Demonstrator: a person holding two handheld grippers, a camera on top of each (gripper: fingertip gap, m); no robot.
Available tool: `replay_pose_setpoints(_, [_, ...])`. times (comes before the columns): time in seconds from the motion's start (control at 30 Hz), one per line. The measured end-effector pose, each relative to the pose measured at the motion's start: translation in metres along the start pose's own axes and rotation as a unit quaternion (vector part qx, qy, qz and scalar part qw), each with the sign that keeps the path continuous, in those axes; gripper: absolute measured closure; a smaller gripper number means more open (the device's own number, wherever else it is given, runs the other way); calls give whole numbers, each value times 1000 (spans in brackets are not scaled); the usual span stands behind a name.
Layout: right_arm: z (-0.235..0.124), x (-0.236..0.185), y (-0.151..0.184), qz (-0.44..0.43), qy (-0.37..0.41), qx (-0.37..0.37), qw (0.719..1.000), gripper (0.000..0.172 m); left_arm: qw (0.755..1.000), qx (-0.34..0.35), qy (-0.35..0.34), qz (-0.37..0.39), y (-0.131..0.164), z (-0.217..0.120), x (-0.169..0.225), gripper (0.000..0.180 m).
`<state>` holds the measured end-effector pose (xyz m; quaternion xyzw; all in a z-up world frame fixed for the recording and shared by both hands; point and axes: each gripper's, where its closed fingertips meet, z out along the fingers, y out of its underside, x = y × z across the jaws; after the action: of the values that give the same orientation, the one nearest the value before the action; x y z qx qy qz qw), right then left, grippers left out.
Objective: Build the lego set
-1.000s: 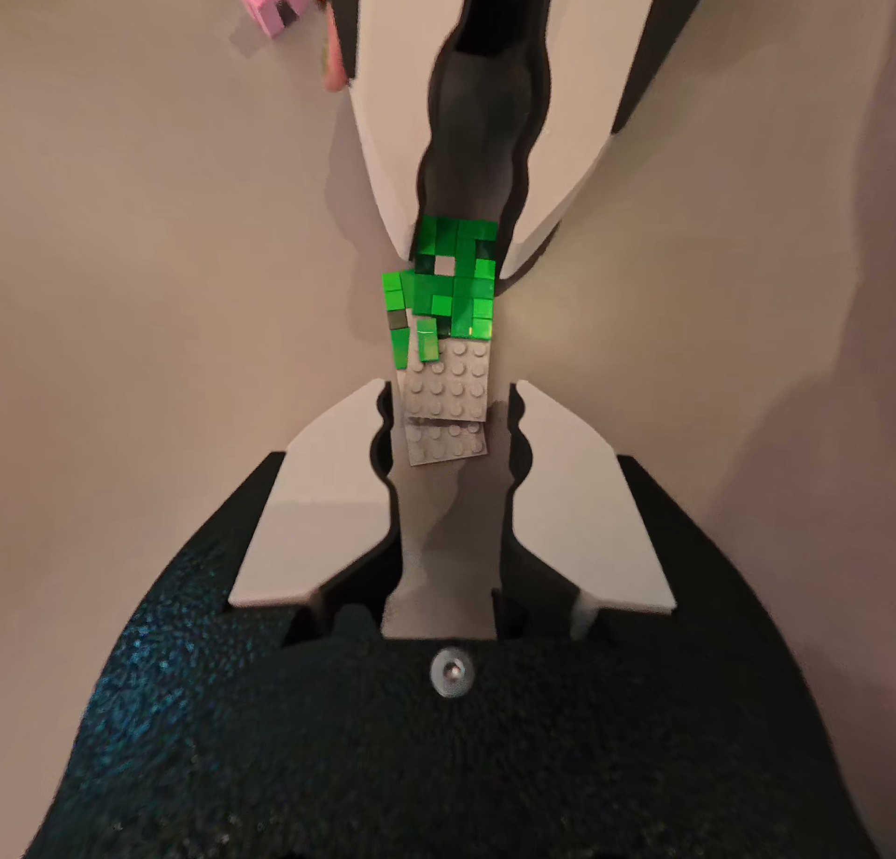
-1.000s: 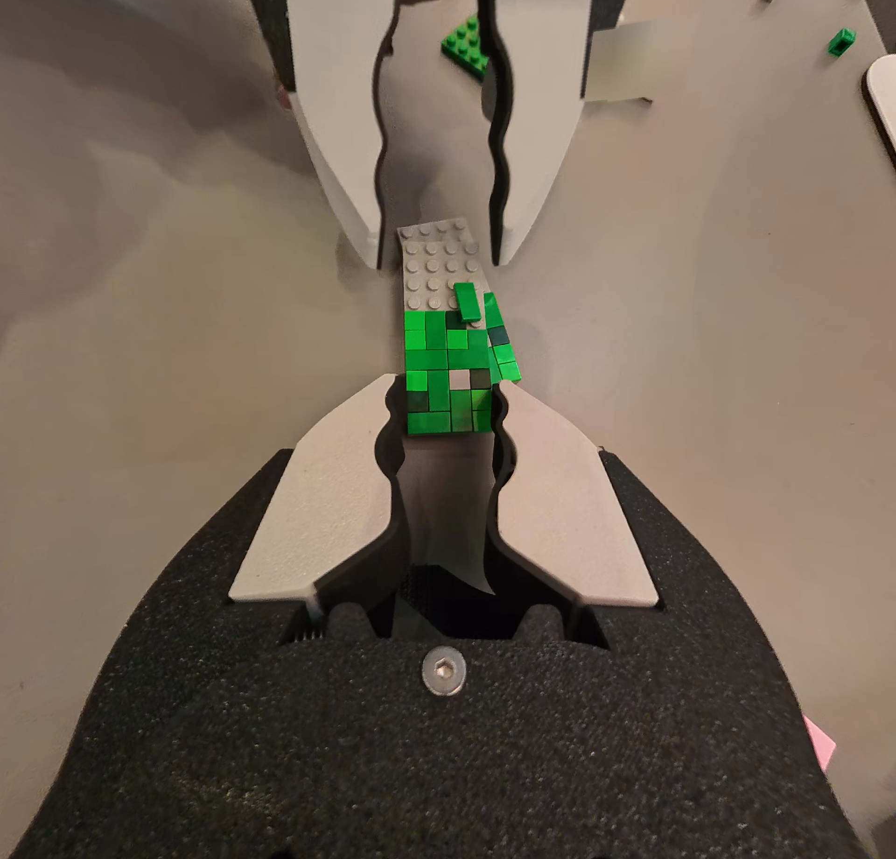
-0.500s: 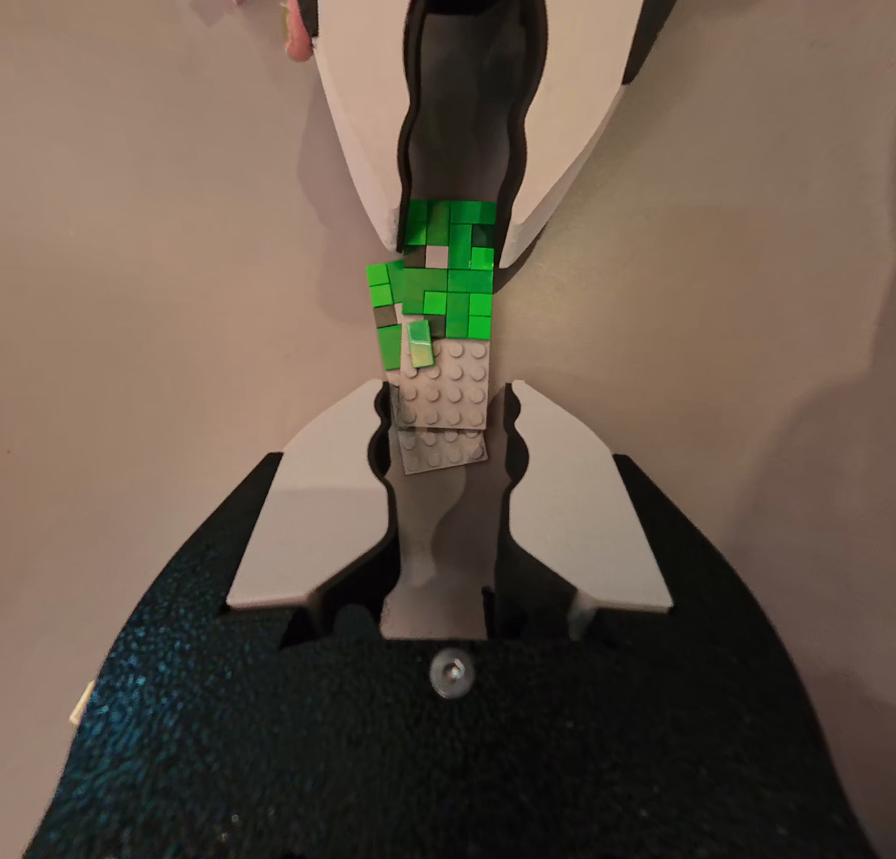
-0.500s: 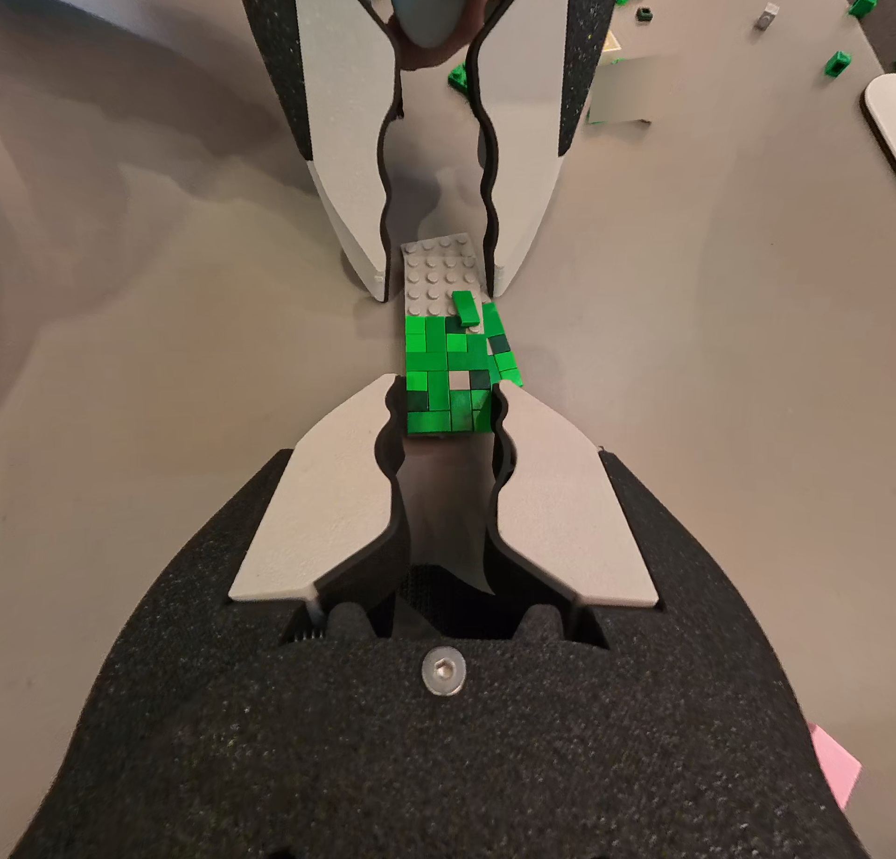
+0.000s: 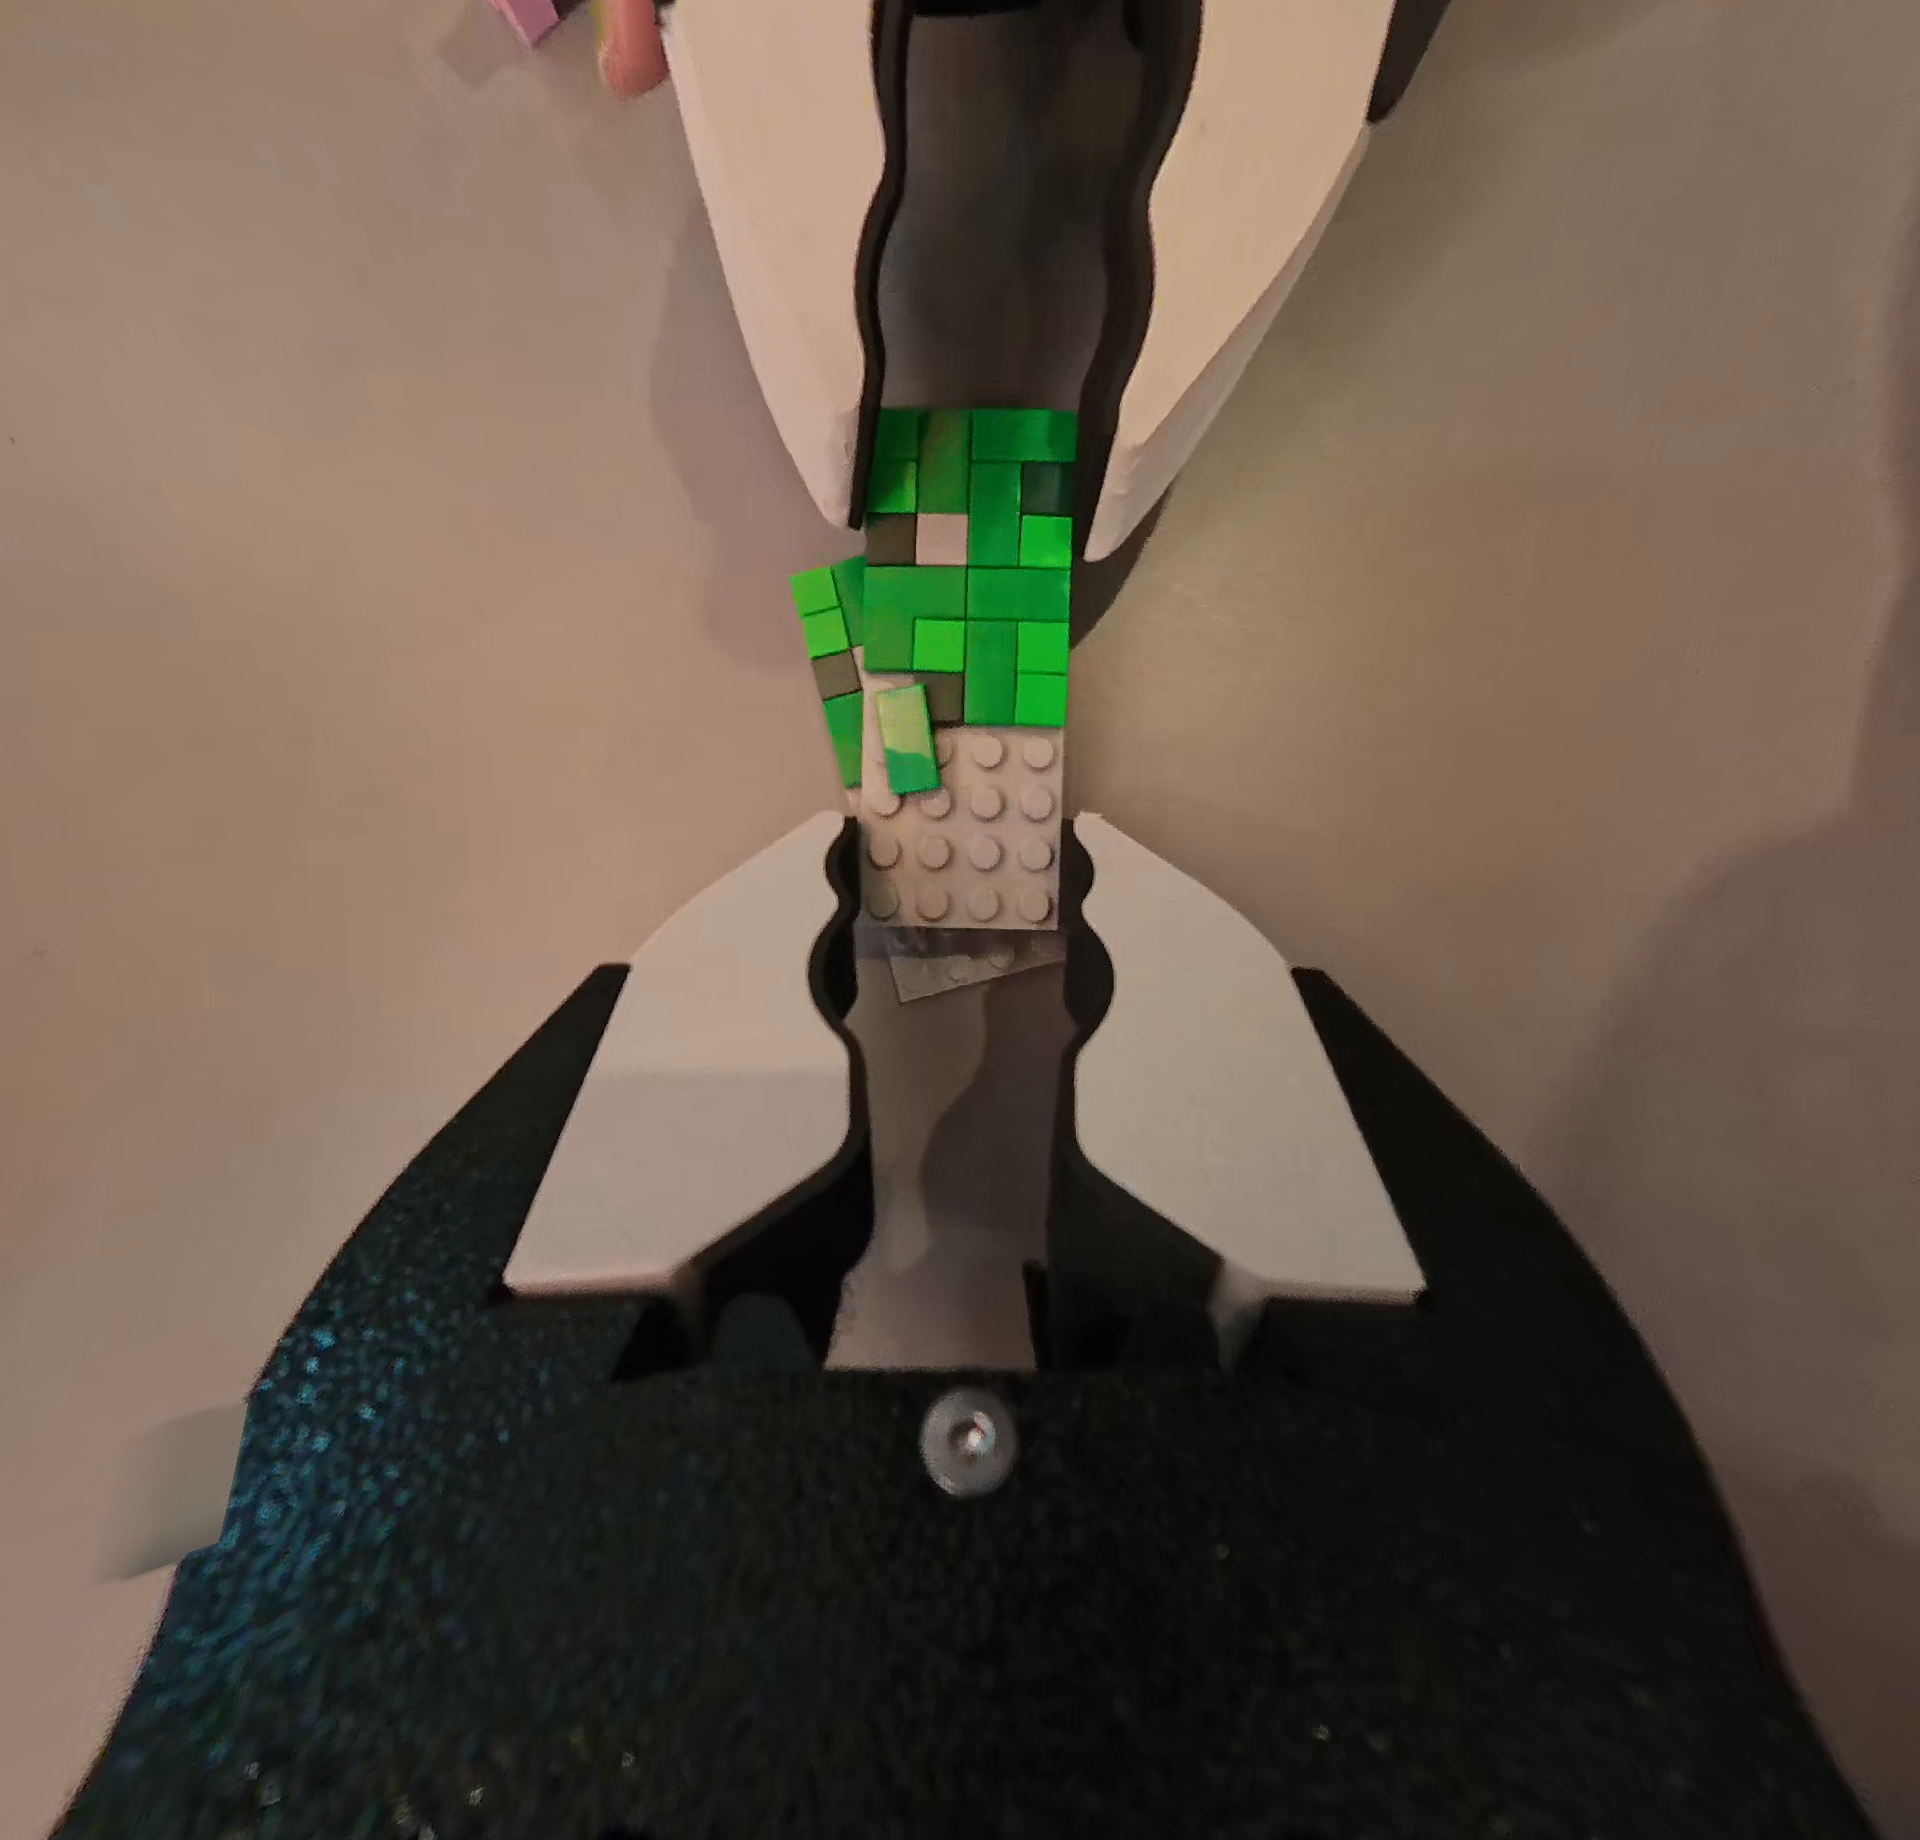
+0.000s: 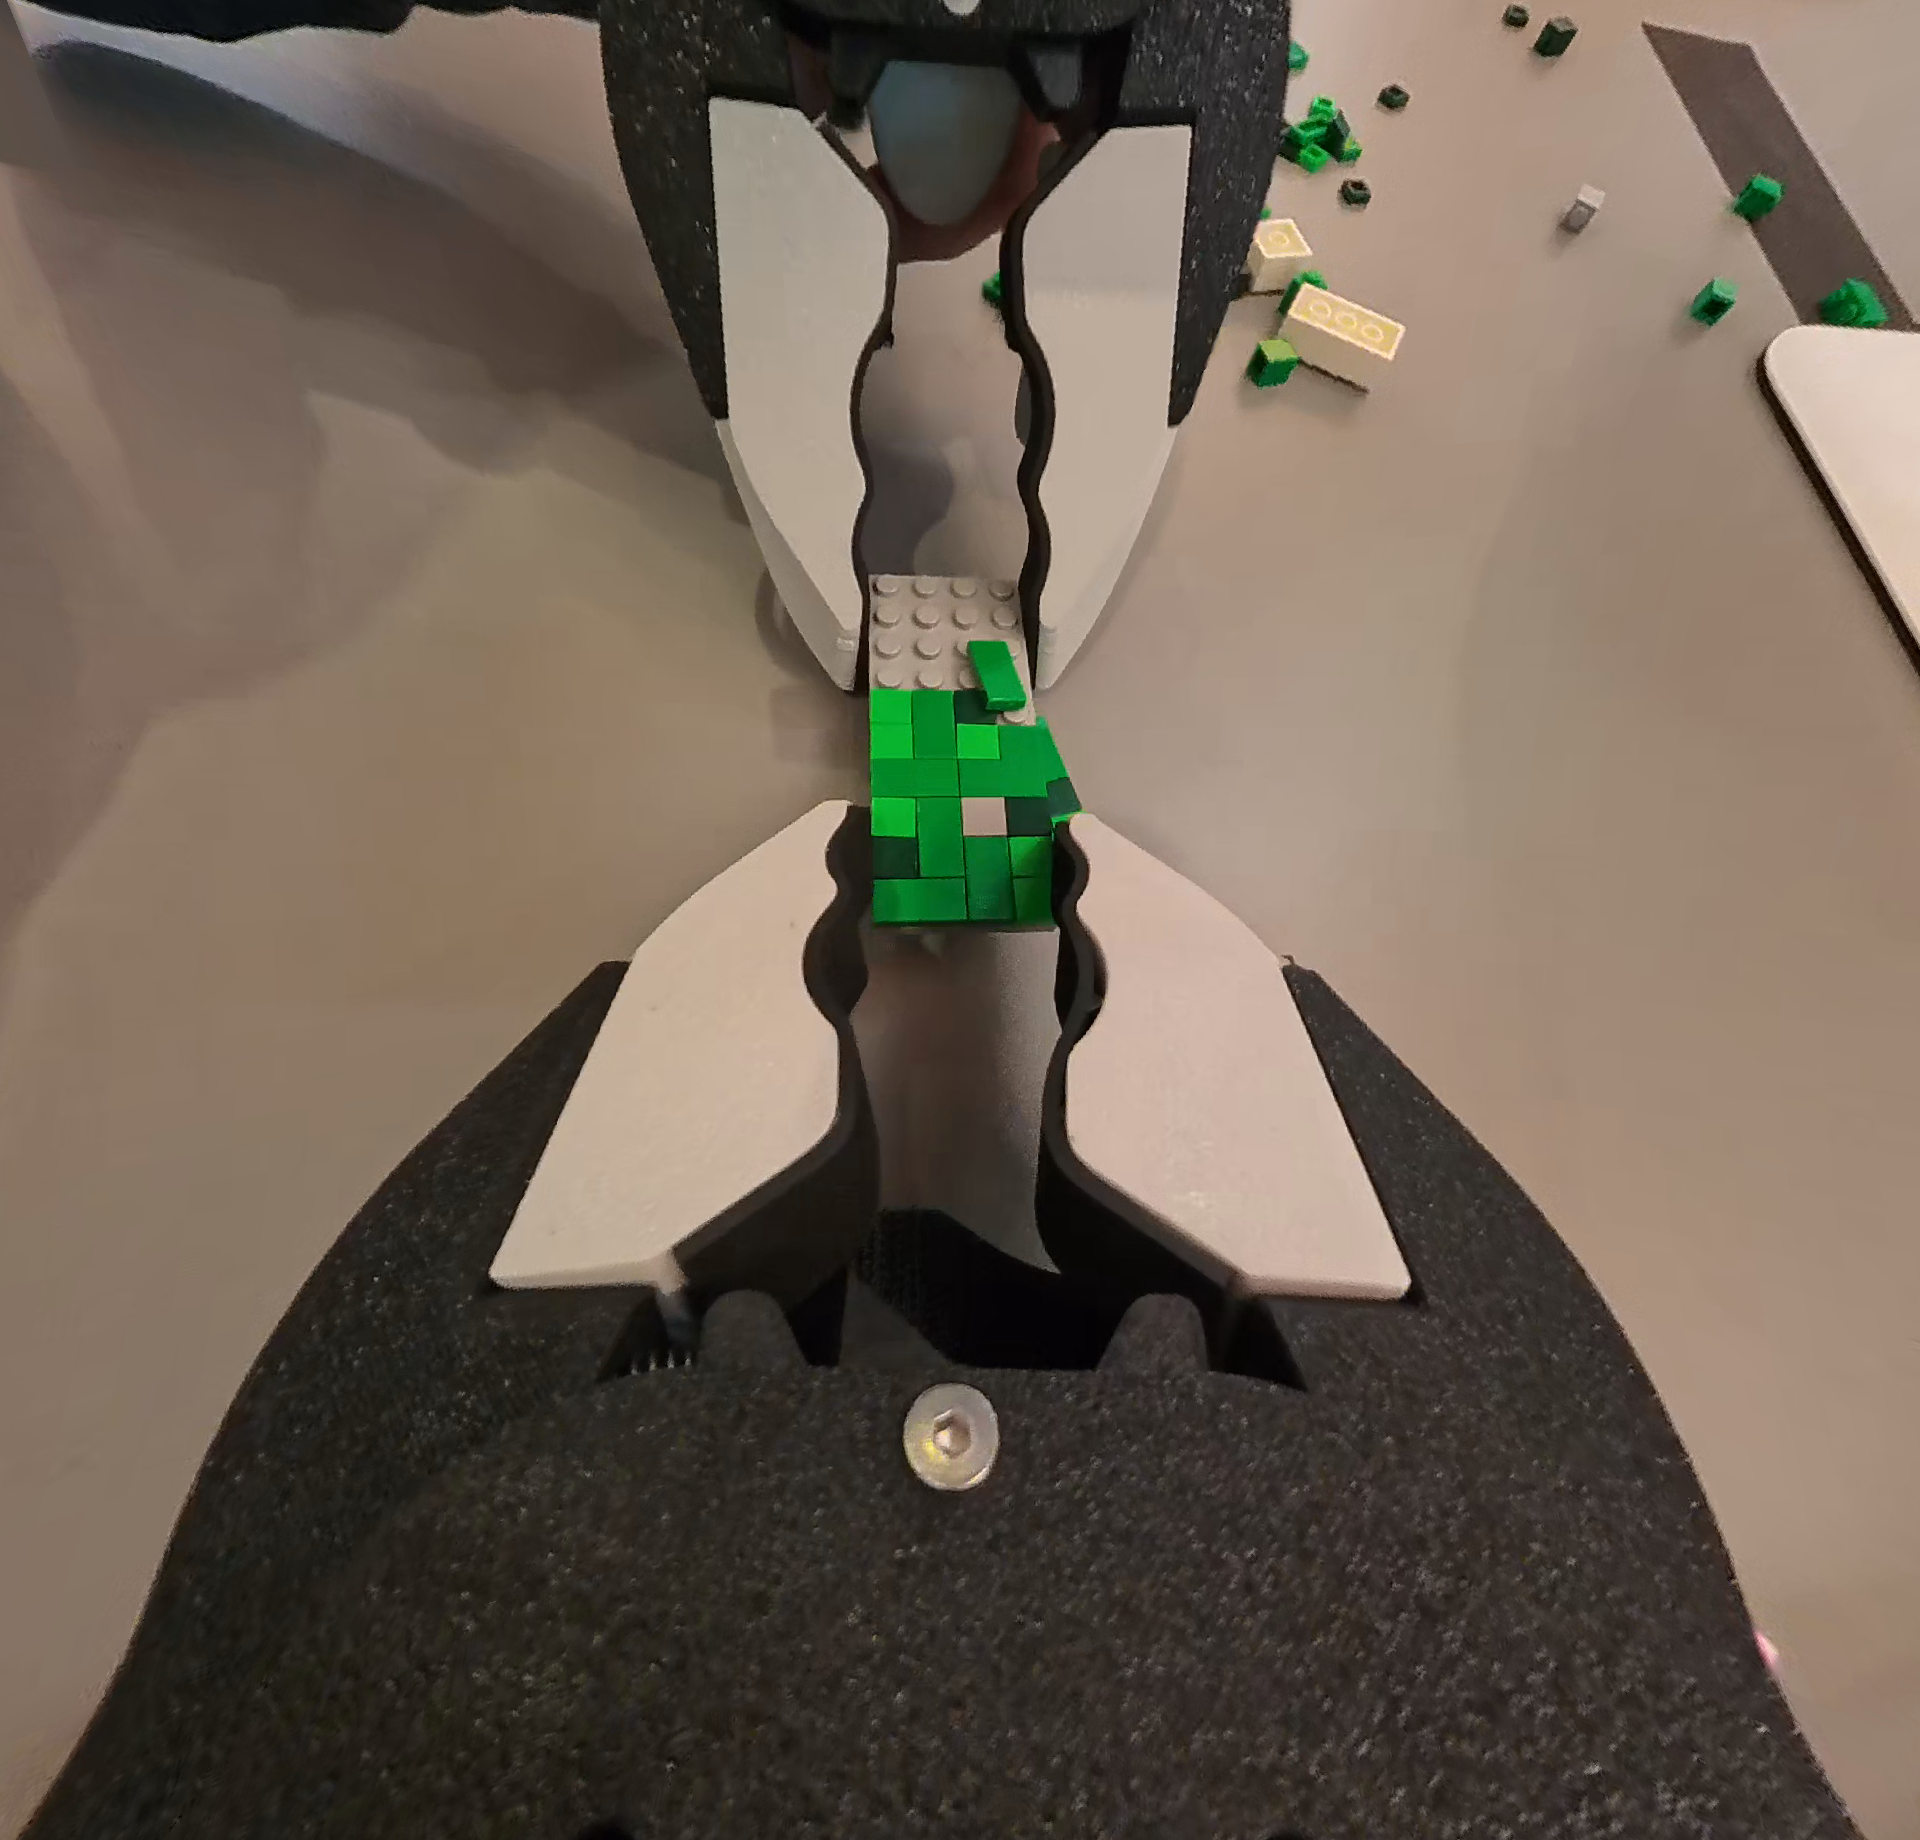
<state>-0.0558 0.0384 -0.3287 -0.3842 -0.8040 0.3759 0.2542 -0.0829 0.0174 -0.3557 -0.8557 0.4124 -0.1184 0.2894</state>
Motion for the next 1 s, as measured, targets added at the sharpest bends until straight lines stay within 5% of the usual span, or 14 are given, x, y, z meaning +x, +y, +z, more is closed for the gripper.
replay_pose_setpoints(0.8, [-8, 5, -23, 7, 14, 29, 999, 129, 990, 113, -76, -33, -10, -16, 2, 145])
replay_pose_setpoints(1.0, [3, 19, -30, 39, 93, 0, 995, 128, 989, 107, -97, -31, -10, -12, 0, 145])
